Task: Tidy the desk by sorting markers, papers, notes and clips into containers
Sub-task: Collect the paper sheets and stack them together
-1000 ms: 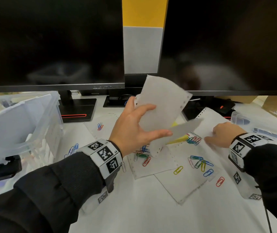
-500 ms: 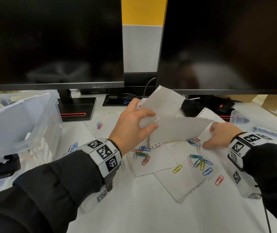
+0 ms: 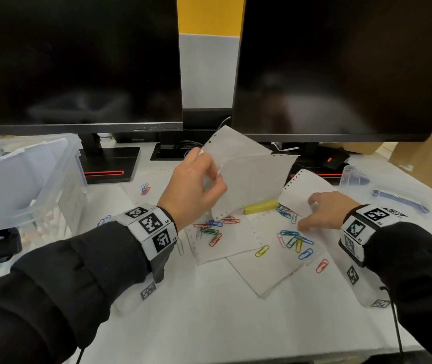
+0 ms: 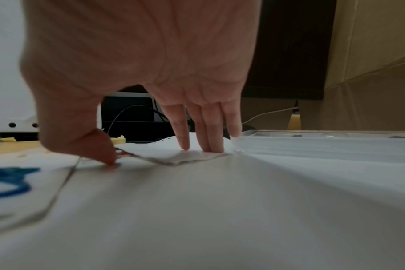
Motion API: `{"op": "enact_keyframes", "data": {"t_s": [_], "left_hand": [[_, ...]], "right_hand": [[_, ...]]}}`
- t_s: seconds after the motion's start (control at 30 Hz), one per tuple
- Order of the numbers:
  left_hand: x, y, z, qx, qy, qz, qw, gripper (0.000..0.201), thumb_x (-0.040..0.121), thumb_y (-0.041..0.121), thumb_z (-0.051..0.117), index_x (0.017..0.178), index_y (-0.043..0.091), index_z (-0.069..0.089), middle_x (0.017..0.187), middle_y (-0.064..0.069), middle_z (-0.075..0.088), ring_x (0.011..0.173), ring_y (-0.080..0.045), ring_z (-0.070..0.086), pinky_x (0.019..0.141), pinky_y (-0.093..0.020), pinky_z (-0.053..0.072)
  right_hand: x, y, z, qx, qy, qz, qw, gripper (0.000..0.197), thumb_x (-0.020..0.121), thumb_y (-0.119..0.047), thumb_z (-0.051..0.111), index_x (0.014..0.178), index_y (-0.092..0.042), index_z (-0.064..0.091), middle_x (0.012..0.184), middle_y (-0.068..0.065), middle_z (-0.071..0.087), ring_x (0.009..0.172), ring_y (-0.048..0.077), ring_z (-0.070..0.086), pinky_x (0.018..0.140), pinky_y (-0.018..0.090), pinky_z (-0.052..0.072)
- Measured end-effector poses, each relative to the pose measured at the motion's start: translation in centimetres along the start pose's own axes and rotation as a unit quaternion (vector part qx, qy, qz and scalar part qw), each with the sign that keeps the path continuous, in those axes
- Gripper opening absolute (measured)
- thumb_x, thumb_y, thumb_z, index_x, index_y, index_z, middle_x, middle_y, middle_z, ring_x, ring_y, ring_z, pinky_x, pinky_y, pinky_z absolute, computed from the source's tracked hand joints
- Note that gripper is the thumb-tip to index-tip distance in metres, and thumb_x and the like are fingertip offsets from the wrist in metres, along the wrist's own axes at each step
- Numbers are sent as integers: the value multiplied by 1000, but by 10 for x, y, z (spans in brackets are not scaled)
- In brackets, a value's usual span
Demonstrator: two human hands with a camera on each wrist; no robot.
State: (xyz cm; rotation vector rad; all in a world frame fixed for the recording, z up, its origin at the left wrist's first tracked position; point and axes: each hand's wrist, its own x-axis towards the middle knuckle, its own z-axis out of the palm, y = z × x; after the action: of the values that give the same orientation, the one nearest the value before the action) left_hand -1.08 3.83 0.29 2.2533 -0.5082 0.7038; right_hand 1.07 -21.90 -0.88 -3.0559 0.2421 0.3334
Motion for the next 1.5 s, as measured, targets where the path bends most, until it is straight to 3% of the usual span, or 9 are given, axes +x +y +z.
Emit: {"op": "enact_keyframes", "data": {"t_s": [0.23, 0.37, 0.5, 0.73, 0.9, 1.07, 1.2, 1.37, 1.5], "left_hand": [[13, 3, -33, 19, 97, 18, 995, 14, 81, 14, 63, 73, 11, 52, 80, -1, 51, 70, -8, 44, 67, -6, 34], [27, 4, -55, -11, 156, -74, 985, 15, 82, 18, 61, 72, 13, 51, 68, 11, 44, 64, -4, 42, 59, -5, 34], [32, 2, -58, -149, 145, -211, 955, 28, 85, 19, 58, 63, 19, 40, 66, 6, 40, 59, -7, 37, 55, -20, 34], [25, 14, -34, -345, 67, -356, 866, 9, 88, 16, 54, 94, 10, 52, 86, -6, 53, 81, -20, 50, 59, -24, 42], [22, 20, -19, -404, 31, -398, 823, 8, 84, 16, 52, 90, 11, 53, 91, -11, 56, 85, -26, 57, 70, -31, 47], [13, 27, -8, -357, 28, -374, 856, 8, 82, 13, 57, 77, 10, 53, 77, -13, 50, 70, -24, 53, 62, -31, 43], [8, 27, 0, -367, 25, -393, 843, 8, 81, 8, 59, 75, 8, 54, 83, -17, 58, 76, -29, 60, 68, -36, 50], [6, 26, 3, -394, -19, -367, 842, 14, 80, 1, 66, 78, 10, 56, 91, -12, 65, 85, -28, 64, 79, -38, 56], [7, 21, -8, -406, -35, -337, 849, 20, 81, -5, 63, 93, 10, 60, 103, -11, 63, 87, -23, 63, 81, -34, 55]], "right_hand": [[-8, 0, 0, -39, 23, 11, 999, 73, 71, -35, 74, 131, -13, 39, 121, 9, 55, 106, 23, 55, 83, 29, 46], [-5, 1, 3, -46, 77, 16, 996, 53, 82, -21, 62, 129, -9, 41, 119, 11, 56, 108, 25, 56, 87, 32, 48], [-12, 8, -3, 23, 136, 54, 989, 27, 91, -21, 47, 113, -7, 54, 84, 6, 50, 80, 23, 50, 69, 30, 41], [-39, 10, -27, 245, 392, -108, 880, 10, 79, -16, 65, 82, -15, 55, 76, 4, 60, 73, 21, 54, 68, 27, 42], [-57, -10, -60, 556, 274, -171, 766, 12, 82, -12, 65, 71, -17, 65, 51, -15, 65, 51, 0, 60, 55, 17, 50], [-52, -34, -45, 679, 147, -121, 709, 8, 87, -23, 56, 85, -20, 63, 91, 5, 65, 81, 21, 62, 66, 27, 56], [-57, -45, -39, 785, -2, -150, 601, 32, 94, -33, 45, 117, -18, 61, 118, 5, 67, 108, 22, 64, 91, 38, 51], [-52, -57, -38, 718, 93, -108, 682, 30, 88, -7, 57, 117, -2, 58, 115, 14, 65, 99, 28, 64, 85, 35, 54], [-47, -45, -41, 740, 135, -61, 656, 27, 90, -8, 52, 116, -3, 54, 101, 7, 64, 81, 17, 62, 72, 29, 50]]}}
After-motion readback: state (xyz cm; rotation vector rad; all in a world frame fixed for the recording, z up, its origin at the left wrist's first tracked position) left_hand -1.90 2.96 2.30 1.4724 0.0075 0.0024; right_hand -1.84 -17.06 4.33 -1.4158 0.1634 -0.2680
